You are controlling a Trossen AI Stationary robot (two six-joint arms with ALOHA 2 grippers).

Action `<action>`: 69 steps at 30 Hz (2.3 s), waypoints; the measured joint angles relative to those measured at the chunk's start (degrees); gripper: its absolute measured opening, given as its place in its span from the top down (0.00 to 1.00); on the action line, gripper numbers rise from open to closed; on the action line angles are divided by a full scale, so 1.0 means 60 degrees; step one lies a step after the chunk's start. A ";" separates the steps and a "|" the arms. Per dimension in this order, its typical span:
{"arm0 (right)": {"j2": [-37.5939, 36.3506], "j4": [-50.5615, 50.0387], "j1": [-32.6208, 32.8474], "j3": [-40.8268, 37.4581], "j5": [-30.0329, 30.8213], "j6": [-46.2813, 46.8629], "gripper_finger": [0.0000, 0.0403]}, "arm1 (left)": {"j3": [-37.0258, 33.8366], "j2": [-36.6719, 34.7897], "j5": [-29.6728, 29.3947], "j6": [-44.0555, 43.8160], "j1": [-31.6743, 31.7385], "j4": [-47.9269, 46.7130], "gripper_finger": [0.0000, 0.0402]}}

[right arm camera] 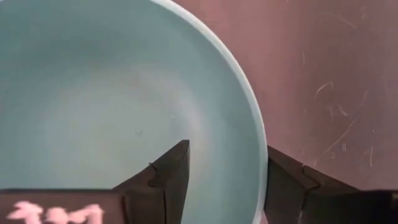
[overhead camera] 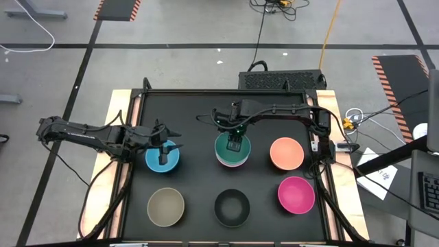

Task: Nest bowls inside each other
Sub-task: Stack the green bowl on top of the light blue bowl

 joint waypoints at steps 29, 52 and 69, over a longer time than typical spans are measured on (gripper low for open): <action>-0.0011 0.0406 -0.0557 0.0015 -0.0672 -0.0717 0.39 | 0.0000 0.0022 -0.0041 -0.0016 -0.0592 -0.0007 0.51; -0.0055 0.1318 -0.0929 -0.0823 -0.1214 -0.0708 0.39 | 0.0000 0.0022 -0.0131 -0.0085 -0.0747 -0.0007 0.51; -0.0871 0.1581 -0.0769 -0.0809 -0.1115 -0.0488 0.39 | 0.0000 0.0022 -0.0136 -0.0144 -0.0750 0.0018 0.51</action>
